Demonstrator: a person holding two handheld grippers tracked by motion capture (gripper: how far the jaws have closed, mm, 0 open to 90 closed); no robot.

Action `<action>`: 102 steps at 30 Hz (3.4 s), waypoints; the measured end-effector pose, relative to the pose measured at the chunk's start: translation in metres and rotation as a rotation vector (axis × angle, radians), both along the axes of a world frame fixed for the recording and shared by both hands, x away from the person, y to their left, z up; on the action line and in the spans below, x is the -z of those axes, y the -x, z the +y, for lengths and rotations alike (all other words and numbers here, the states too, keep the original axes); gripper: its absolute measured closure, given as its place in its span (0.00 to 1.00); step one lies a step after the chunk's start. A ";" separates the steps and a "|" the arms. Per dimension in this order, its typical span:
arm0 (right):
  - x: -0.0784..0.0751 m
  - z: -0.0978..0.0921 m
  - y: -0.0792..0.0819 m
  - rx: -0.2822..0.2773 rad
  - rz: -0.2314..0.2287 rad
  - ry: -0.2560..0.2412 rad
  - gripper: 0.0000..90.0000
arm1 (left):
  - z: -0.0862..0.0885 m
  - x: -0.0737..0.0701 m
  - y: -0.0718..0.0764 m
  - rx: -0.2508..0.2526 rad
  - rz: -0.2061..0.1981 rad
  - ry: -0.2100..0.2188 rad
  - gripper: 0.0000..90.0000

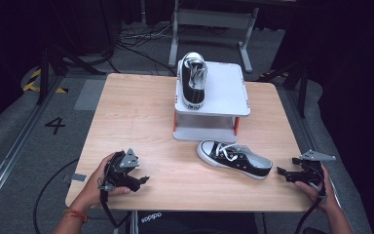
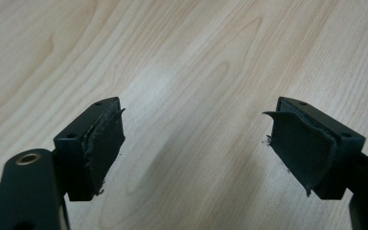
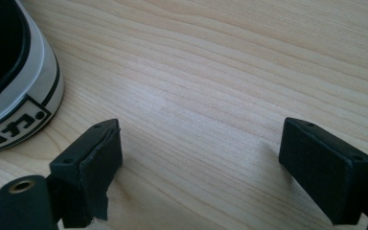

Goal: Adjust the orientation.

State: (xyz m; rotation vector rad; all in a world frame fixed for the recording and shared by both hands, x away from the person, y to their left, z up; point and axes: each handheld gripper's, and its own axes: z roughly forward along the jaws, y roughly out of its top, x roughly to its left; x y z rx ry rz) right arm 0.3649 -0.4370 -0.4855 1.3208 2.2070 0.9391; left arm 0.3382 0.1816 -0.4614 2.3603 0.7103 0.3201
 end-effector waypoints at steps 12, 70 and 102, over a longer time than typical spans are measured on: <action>-0.012 0.013 0.006 -0.135 0.009 0.005 0.30 | -0.001 0.019 0.009 0.006 0.037 0.053 0.17; -0.077 0.176 0.027 -0.734 0.296 0.266 0.91 | 0.001 0.021 0.011 0.033 0.020 0.077 0.21; -0.087 0.202 0.049 -0.891 0.362 0.326 0.49 | 0.000 0.021 0.013 0.049 0.021 0.082 0.21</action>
